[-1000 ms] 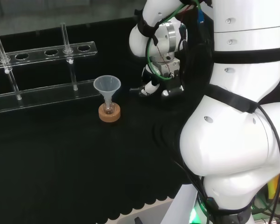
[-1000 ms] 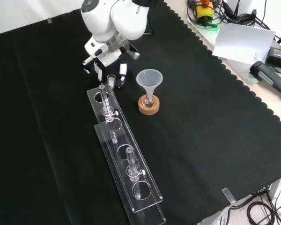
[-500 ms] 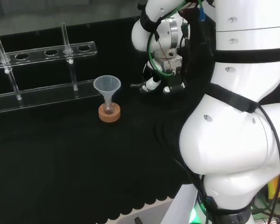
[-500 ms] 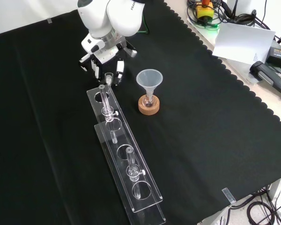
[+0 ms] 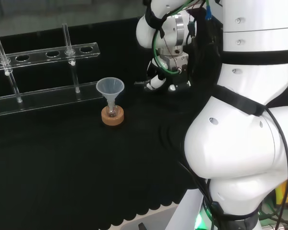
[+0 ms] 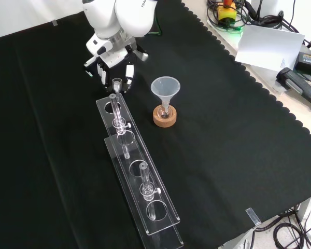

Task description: Pick up the weighing funnel.

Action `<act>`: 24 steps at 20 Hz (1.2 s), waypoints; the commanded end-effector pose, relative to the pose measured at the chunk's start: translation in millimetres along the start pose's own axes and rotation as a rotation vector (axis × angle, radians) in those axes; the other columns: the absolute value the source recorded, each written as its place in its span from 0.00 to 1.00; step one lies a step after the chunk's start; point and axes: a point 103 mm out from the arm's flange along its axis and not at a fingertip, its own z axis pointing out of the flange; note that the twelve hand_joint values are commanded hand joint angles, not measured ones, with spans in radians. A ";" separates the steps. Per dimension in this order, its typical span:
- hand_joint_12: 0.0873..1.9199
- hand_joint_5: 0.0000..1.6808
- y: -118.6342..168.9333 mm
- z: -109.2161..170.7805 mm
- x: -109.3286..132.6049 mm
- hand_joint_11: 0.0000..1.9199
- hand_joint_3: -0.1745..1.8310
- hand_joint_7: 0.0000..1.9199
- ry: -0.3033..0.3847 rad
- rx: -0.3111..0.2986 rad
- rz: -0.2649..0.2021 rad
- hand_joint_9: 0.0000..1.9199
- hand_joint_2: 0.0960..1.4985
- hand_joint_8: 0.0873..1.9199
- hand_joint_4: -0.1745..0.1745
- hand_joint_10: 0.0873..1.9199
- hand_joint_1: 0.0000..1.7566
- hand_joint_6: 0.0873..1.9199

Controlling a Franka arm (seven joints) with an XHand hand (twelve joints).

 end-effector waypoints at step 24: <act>0.84 0.77 -2.8 -45.9 -1.0 0.00 0.24 0.81 -0.013 -0.059 -0.016 0.63 0.52 0.03 1.00 0.04 0.63 0.23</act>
